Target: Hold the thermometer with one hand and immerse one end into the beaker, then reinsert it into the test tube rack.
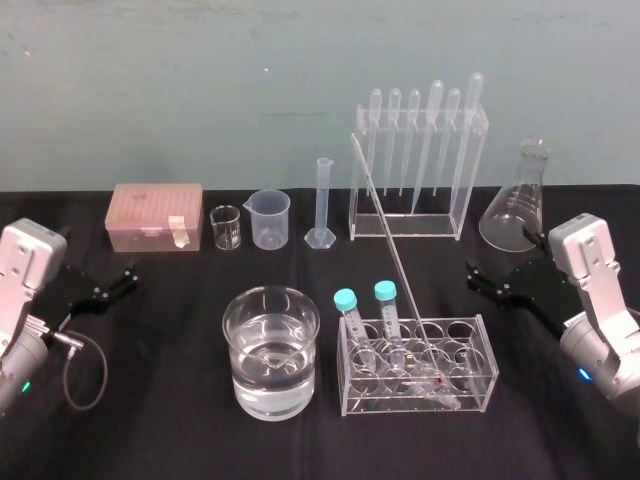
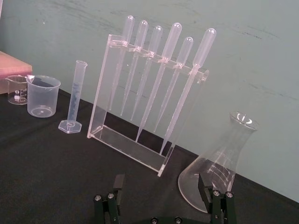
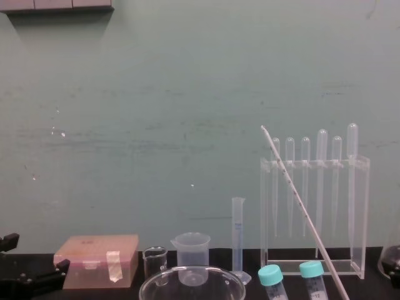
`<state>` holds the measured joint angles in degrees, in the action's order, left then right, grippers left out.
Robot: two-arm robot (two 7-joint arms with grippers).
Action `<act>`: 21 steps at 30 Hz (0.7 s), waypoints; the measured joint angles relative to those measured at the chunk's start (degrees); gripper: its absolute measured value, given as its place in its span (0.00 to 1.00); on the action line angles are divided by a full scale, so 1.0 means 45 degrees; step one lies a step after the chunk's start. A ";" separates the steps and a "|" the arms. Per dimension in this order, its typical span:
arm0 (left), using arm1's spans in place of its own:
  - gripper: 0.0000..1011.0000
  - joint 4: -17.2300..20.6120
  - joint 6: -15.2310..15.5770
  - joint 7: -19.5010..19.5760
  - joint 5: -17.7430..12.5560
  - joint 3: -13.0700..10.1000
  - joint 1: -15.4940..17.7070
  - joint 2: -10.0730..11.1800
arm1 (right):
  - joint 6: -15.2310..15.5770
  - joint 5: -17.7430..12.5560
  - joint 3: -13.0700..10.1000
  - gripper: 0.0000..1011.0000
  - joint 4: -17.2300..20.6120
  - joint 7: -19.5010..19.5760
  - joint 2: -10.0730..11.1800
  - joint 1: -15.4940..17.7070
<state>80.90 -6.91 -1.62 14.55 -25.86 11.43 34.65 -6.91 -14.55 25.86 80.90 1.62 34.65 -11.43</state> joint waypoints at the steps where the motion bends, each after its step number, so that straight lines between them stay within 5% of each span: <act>1: 1.00 0.0000 0.0000 0.0000 0.0001 0.0000 0.0000 0.0000 | 0.0000 0.0000 0.0000 0.99 0.0001 0.0000 0.0000 0.0000; 21: 1.00 0.0000 0.0000 0.0000 0.0000 0.0000 0.0001 -0.0001 | 0.0000 0.0000 0.0000 0.99 0.0001 0.0000 -0.0001 -0.0001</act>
<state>80.90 -6.91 -1.62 14.55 -25.86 11.43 34.64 -6.91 -14.55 25.86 80.90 1.62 34.65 -11.43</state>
